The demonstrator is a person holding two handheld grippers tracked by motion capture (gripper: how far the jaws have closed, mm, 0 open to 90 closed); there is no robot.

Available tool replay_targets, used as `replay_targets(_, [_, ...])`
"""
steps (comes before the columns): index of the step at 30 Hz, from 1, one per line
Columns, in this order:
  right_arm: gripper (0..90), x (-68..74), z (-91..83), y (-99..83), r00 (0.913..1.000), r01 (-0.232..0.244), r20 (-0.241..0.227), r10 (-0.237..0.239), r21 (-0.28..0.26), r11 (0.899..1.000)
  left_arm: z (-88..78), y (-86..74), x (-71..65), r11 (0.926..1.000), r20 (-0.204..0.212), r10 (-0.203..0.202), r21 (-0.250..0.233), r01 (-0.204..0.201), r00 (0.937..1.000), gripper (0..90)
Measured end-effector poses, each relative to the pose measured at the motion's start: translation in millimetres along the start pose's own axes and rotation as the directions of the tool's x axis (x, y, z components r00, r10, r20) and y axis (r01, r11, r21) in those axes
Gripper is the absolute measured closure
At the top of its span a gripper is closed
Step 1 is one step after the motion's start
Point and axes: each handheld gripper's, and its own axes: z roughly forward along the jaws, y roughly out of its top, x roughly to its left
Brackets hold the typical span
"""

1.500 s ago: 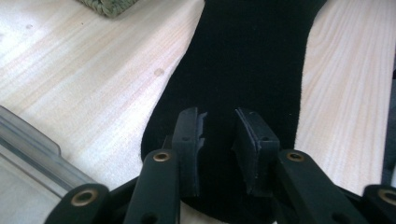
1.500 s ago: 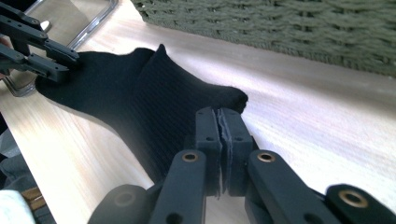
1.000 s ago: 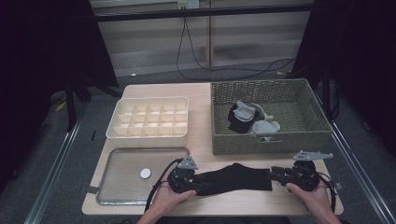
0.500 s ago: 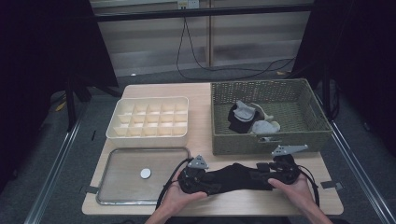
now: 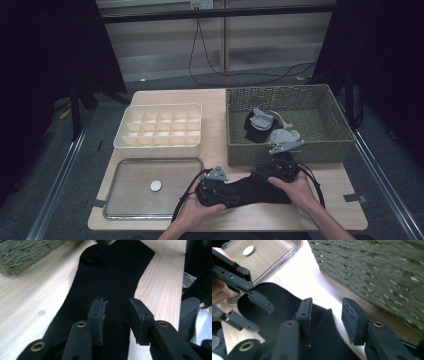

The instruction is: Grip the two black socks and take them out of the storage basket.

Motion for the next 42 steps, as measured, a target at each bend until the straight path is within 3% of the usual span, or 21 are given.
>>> replay_targets(6, [64.3,-1.3,13.7,0.6,0.9999,0.012,-0.005,-0.012,0.032,0.999,10.1,1.4,-5.3,0.9993,0.015,0.028,0.025,-0.028,0.9995,68.7])
replay_targets(8, [65.8,-2.5,16.1,-1.2,1.0000,0.009,-0.004,-0.008,0.038,0.999,10.5,0.6,-5.3,0.9985,0.003,0.032,0.045,-0.032,0.9995,68.7])
replay_targets(12, [68.8,-3.6,18.6,-3.6,0.9999,0.009,0.006,-0.010,0.054,0.998,9.9,-1.2,-5.6,0.9989,-0.003,0.032,0.033,-0.032,0.9995,68.6])
replay_targets(19, [86.6,-8.3,18.9,-4.7,0.9980,-0.042,-0.044,0.044,0.045,0.998,10.5,-2.2,-3.0,0.9991,-0.016,0.026,0.033,-0.026,0.9995,69.8])
replay_targets(27, [88.3,-5.5,10.8,-5.1,0.9968,-0.045,-0.066,0.045,0.007,0.999,11.0,3.1,-5.5,0.9997,0.039,0.025,-0.002,-0.025,0.9989,75.3])
replay_targets(31, [88.4,-4.3,6.5,-4.0,0.9969,-0.046,-0.065,0.044,-0.022,0.999,15.6,11.1,-7.9,0.9998,0.073,0.020,0.003,-0.020,0.9971,75.6])
replay_targets(33, [88.4,-4.7,3.7,-3.4,0.9971,-0.043,-0.064,0.041,-0.037,0.998,15.4,17.3,-10.9,0.9992,0.089,0.040,-0.006,-0.039,0.9952,75.6])
replay_targets(34, [88.5,-4.7,2.5,-3.3,0.9971,-0.044,-0.063,0.042,-0.041,0.998,16.7,19.8,-11.9,0.9994,0.103,0.028,-0.022,-0.026,0.9943,75.6])
replay_targets(38, [88.6,-4.7,-1.0,-2.5,0.9964,-0.053,-0.069,0.048,-0.068,0.996,28.2,23.0,-11.1,0.9999,0.136,0.017,-0.004,-0.016,0.9906,77.0])
replay_targets(42, [88.9,-0.8,-6.0,-0.8,0.9959,-0.050,-0.080,0.042,-0.093,0.994,31.6,22.1,-15.5,0.9993,0.130,0.026,0.023,-0.029,0.9911,77.6])
